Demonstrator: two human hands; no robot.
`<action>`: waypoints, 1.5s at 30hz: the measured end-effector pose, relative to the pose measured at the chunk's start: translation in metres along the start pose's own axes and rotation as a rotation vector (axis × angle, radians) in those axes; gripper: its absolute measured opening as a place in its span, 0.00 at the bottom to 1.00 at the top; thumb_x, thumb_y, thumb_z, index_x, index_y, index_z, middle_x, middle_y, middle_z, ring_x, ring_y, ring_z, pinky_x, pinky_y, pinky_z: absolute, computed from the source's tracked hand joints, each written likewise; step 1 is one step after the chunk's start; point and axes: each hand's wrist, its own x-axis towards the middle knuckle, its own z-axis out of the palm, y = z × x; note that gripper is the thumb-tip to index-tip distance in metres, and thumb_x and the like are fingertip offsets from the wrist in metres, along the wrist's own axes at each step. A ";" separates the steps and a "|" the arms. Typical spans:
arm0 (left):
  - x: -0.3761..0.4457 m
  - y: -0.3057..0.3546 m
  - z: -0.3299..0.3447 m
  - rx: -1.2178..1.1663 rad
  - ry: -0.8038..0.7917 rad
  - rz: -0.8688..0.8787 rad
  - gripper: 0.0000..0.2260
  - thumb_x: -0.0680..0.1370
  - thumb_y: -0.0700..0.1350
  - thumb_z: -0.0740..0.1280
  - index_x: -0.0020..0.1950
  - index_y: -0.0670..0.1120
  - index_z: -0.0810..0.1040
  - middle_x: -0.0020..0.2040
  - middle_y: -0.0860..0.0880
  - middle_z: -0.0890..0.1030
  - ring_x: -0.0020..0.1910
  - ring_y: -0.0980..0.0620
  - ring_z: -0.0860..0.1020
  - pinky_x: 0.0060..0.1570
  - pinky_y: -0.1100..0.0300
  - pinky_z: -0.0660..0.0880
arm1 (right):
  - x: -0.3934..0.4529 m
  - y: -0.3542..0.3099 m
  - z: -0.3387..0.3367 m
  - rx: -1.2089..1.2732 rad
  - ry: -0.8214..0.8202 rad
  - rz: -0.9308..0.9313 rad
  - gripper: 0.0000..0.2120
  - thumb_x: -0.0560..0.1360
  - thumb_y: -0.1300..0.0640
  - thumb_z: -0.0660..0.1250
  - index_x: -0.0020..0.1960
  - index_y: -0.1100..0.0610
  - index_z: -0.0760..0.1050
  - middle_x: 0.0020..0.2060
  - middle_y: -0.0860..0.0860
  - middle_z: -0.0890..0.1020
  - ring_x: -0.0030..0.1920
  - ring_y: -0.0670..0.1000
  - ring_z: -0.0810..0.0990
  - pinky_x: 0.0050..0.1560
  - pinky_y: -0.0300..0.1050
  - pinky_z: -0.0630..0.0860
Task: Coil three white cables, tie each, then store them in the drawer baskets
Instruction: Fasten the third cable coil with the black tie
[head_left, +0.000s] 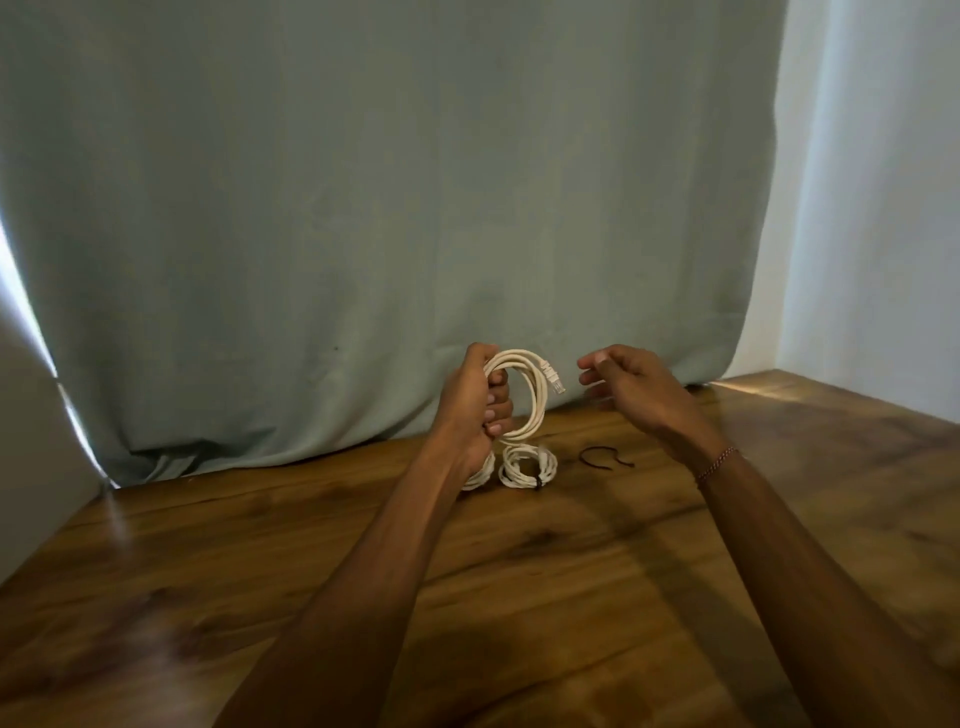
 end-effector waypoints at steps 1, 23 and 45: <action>0.003 -0.006 0.004 0.000 0.005 -0.011 0.17 0.80 0.50 0.60 0.32 0.48 0.66 0.25 0.52 0.60 0.20 0.56 0.56 0.19 0.64 0.54 | 0.001 0.010 -0.005 -0.013 0.010 0.018 0.14 0.86 0.56 0.55 0.60 0.57 0.78 0.51 0.52 0.83 0.50 0.49 0.83 0.48 0.43 0.81; 0.047 -0.073 0.017 -0.088 0.145 -0.136 0.16 0.80 0.47 0.61 0.33 0.47 0.65 0.25 0.52 0.61 0.19 0.57 0.57 0.19 0.65 0.54 | 0.051 0.199 0.027 -0.612 0.087 0.222 0.11 0.76 0.52 0.68 0.41 0.59 0.77 0.44 0.59 0.80 0.49 0.60 0.79 0.43 0.43 0.69; 0.007 0.025 -0.071 0.034 0.191 0.114 0.16 0.82 0.47 0.61 0.34 0.46 0.67 0.26 0.51 0.61 0.22 0.55 0.58 0.24 0.61 0.55 | 0.013 -0.057 0.067 -0.228 0.020 -0.557 0.12 0.66 0.53 0.71 0.28 0.59 0.75 0.31 0.51 0.84 0.37 0.45 0.83 0.61 0.37 0.74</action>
